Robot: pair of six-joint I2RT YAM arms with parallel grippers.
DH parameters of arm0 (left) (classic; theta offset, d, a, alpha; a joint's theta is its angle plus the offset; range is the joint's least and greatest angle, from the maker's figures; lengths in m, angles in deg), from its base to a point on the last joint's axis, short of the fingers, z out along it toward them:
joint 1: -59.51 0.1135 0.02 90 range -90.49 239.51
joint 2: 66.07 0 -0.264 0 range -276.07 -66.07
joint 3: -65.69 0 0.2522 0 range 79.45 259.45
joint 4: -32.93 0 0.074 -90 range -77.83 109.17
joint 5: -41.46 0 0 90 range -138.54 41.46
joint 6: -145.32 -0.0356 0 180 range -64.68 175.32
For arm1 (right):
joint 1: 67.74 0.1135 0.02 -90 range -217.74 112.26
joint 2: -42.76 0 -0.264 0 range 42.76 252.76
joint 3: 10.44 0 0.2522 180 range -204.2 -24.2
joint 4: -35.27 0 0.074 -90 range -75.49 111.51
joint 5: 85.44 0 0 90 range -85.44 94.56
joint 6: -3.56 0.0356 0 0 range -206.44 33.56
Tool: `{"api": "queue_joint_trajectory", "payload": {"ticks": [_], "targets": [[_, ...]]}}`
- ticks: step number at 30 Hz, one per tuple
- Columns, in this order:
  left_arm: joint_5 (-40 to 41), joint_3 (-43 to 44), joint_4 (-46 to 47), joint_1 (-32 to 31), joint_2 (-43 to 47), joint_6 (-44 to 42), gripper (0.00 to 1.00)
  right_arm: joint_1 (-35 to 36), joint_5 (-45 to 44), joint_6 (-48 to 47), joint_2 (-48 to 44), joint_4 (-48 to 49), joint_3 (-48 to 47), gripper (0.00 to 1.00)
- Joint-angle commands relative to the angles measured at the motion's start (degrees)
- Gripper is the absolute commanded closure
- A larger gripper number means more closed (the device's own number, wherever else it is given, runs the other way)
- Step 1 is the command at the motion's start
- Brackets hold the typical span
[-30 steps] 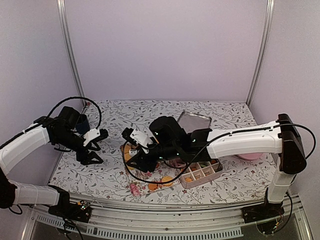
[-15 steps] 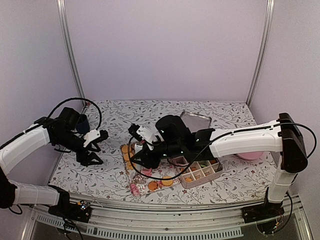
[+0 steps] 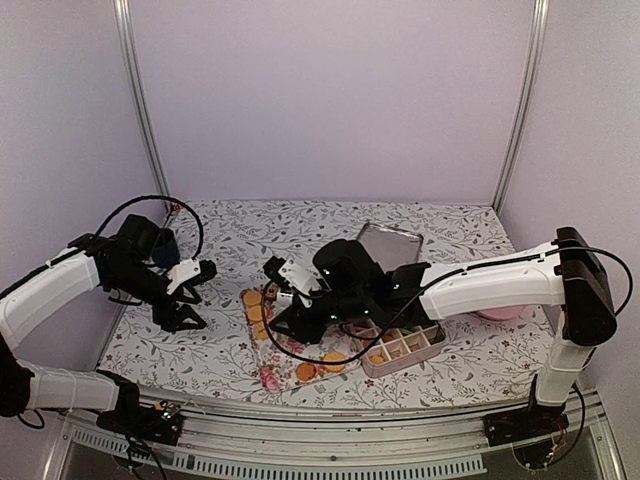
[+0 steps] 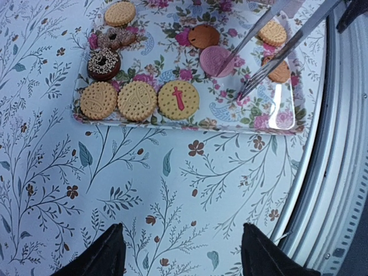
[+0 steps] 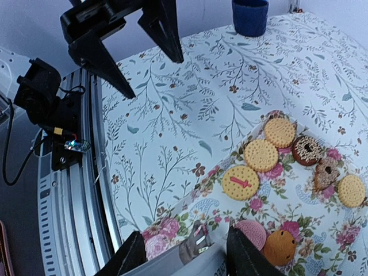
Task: Pack the cookies
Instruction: Adjust the fake cookies on the plate.
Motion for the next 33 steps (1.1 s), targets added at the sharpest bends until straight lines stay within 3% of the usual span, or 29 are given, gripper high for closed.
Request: {"api": "queue_joint_trajectory", "payload": {"ticks": [1,10,26,33], "targets": [[0.0,-0.3,-0.1,0.4,0.9,-0.5,0.31,-0.6,-2.2,0.5,-0.5,-2.1,0.4,0.58],[0.1,-0.6,0.0,0.4,0.7,-0.6,0.31,-0.6,-3.7,0.7,-1.3,-1.8,0.3,0.80],[0.2,-0.7,0.0,0.4,0.4,-0.5,0.31,-1.3,-9.9,-0.2,-9.3,-0.4,0.2,0.80],[0.4,-1.1,0.4,0.4,0.2,-0.4,0.31,-2.1,-10.5,0.0,-11.3,0.5,2.3,0.85]]}}
